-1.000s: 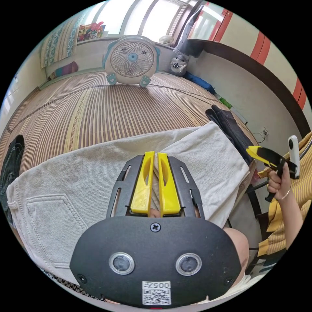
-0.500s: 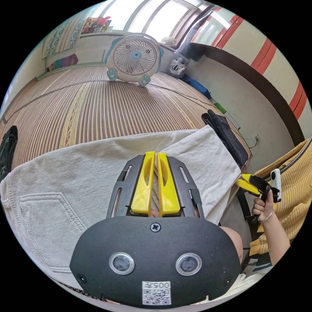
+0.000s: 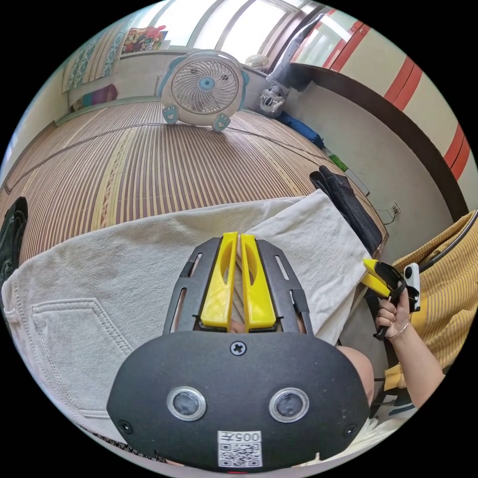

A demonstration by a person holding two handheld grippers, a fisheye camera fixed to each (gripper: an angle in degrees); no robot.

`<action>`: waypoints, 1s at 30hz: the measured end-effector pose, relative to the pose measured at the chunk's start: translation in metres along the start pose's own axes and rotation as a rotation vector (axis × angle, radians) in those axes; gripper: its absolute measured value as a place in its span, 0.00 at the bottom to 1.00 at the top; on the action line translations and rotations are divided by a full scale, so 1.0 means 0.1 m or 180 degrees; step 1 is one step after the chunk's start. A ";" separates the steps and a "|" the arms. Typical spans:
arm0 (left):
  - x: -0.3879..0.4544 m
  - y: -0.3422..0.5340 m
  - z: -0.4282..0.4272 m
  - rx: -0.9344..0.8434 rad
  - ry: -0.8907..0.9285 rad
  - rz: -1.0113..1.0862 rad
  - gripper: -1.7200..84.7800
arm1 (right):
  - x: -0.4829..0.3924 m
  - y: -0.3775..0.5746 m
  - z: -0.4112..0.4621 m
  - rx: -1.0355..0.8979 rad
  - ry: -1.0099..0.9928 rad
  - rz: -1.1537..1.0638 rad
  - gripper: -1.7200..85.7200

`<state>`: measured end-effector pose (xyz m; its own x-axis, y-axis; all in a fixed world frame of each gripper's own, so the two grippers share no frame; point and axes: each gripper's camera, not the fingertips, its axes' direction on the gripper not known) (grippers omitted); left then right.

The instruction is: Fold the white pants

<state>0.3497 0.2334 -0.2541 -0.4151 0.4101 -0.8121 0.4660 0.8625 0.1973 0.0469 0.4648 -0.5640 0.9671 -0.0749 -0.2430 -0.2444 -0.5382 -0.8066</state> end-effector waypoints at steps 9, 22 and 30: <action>0.04 0.08 -0.22 0.0022 -0.0046 -0.0020 0.03 | 0.13 0.17 0.05 0.0101 -0.0200 0.0082 0.10; -0.05 0.73 -1.36 0.0766 -0.0095 -0.0348 0.07 | -1.46 0.67 0.00 0.0316 0.0220 -0.0993 0.04; -0.33 1.71 -3.01 0.0900 -0.0700 -0.0342 0.07 | -2.02 0.76 -0.35 0.0674 0.0575 -0.1472 0.03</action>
<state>0.2078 0.4565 -0.0277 -0.3100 0.2216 -0.9246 0.6391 0.7686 -0.0300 -0.1649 0.4102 -0.5571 0.9693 -0.0234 0.2447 0.2190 -0.3696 -0.9030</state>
